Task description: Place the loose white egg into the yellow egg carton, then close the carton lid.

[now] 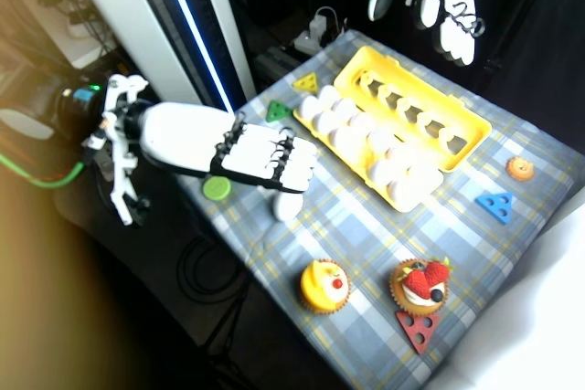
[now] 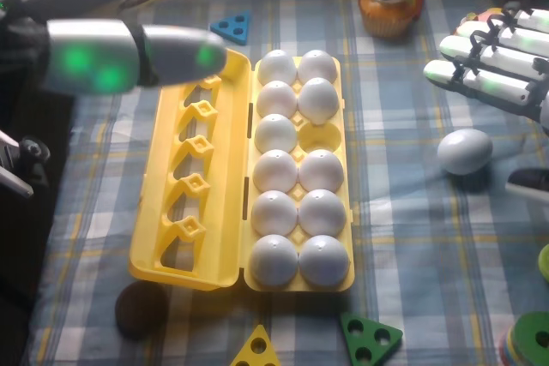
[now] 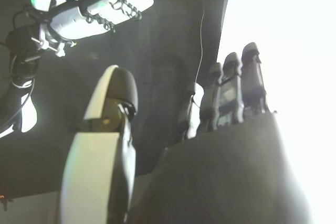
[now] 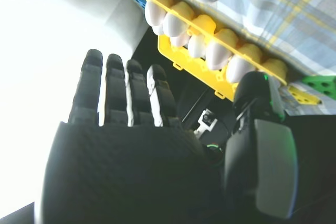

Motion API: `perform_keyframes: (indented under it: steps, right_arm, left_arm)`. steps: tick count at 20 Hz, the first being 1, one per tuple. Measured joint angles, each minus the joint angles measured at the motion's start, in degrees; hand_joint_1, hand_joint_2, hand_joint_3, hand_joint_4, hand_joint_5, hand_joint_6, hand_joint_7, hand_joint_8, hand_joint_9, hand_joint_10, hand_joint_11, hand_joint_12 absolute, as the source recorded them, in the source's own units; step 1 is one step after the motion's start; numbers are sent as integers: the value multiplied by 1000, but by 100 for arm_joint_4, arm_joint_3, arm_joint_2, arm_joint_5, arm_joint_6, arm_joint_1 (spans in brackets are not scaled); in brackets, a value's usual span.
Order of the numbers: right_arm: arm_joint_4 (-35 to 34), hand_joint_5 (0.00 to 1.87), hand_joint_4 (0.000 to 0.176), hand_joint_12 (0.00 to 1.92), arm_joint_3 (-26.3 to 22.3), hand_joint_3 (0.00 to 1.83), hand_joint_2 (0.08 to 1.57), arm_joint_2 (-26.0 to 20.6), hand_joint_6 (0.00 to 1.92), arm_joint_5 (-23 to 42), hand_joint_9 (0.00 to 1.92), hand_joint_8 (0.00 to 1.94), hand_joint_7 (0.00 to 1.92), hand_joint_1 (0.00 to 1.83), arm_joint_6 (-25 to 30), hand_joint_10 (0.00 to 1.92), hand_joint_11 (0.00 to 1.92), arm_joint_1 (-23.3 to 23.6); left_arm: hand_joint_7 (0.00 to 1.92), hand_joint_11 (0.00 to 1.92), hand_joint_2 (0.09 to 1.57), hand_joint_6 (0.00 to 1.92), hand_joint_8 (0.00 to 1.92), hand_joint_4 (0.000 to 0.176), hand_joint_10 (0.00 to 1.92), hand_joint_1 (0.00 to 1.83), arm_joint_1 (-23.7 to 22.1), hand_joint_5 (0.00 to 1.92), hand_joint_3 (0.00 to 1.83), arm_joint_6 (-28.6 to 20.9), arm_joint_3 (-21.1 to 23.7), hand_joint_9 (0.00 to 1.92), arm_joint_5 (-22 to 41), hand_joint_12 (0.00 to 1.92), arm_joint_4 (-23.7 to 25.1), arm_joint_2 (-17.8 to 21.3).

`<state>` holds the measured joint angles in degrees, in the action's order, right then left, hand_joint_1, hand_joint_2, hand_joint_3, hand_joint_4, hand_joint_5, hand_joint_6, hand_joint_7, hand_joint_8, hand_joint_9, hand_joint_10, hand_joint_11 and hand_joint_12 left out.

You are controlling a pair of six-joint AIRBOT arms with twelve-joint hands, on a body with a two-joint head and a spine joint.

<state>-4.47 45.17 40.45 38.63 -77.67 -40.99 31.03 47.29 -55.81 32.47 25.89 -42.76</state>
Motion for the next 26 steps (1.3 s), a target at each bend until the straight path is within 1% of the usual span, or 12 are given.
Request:
perform_keyframes:
  steps: [6, 8, 10, 11, 14, 15, 18, 19, 20, 24, 25, 26]
  right_arm:
    - [-28, 0, 0, 1142, 24, 2, 1224, 0, 0, 0, 28, 0, 0, 760, 0, 15, 0, 0]
    - [-96, 0, 0, 1123, 127, 1, 1224, 74, 0, -9, 54, 4, 9, 743, 7, 28, 0, 0]
    - [-175, 0, 0, 1261, 264, 0, 1215, 203, 0, -120, 75, 8, 40, 797, 7, 58, 0, 0]
    - [-205, 0, 0, 1408, 328, 2, 1201, 280, 0, -166, 41, 4, 104, 816, 7, 319, 0, 0]
    - [-293, 42, 0, 1389, 518, 0, 1181, 544, 15, -334, 0, 7, 145, 911, 7, 486, 0, 0]
    - [-306, 58, 0, 1350, 568, 0, 1173, 610, 17, -391, 8, 8, 158, 926, 9, 475, 0, 0]
    - [-330, 65, 0, 1109, 732, 3, 1209, 813, 7, -614, 36, 1, 123, 845, 9, 265, 0, 61]
    - [-343, 65, 0, 1058, 798, 0, 1198, 883, 5, -680, 43, 0, 119, 912, 11, 233, 0, 92]
    - [-358, 30, 0, 953, 839, 2, 1209, 933, 2, -748, 16, 0, 75, 901, 9, 200, 0, 122]
    - [-363, 101, 0, 943, 1075, 0, 1187, 1222, 27, -984, 87, 8, 141, 919, 7, 136, 0, 262]
    - [-363, 157, 0, 1061, 1134, 0, 1188, 1298, 46, -1064, 179, 45, 261, 990, 11, 175, 0, 295]
    - [-365, 198, 0, 1180, 1191, 0, 1190, 1357, 56, -1113, 231, 64, 341, 1027, 20, 213, 0, 297]
  left_arm:
    - [51, 0, 1355, 2, 1, 36, 11, 244, 4, 77, 0, 0, 0, 114, 52, 870, -2, 0]
    - [61, 0, 1350, 4, 3, 27, 11, 260, 4, 87, 0, 0, 0, 127, 55, 874, -4, 0]
    - [36, 0, 1360, 1, 0, 32, 2, 216, 4, 56, 2, 0, 0, 101, 57, 787, -15, -13]
    - [38, 0, 1363, 3, 1, 33, 1, 187, 4, 60, 3, 0, -2, 100, 57, 796, -22, -24]
    - [27, 0, 1370, 1, 0, 34, 0, 169, 4, 49, 1, 0, -2, 82, 59, 668, -31, -31]
    - [18, 0, 1374, 7, 4, 36, 8, 156, 4, 36, 2, 0, -2, 66, 59, 565, -44, -31]
    - [24, 0, 1371, 4, 0, 30, 7, 196, 4, 46, 1, 0, -7, 74, 59, 594, -48, -31]
    - [4, 0, 1379, 2, 0, 24, 6, 189, 4, 31, 1, 0, -7, 56, 63, 514, -48, -31]
    - [0, 0, 1380, 2, 0, 31, 5, 207, 4, 30, 0, 0, -7, 52, 63, 493, -48, -35]
    - [0, 0, 1386, 0, 0, 27, 2, 224, 61, 27, 1, 0, -22, 27, 96, 232, -85, -61]
    - [0, 0, 1380, 4, 0, 45, 2, 230, 66, 9, 0, 0, -24, 20, 90, 156, -83, -61]
    - [0, 0, 1379, 3, 0, 43, 4, 222, 66, 13, 0, 0, -24, 33, 81, 209, -92, -66]
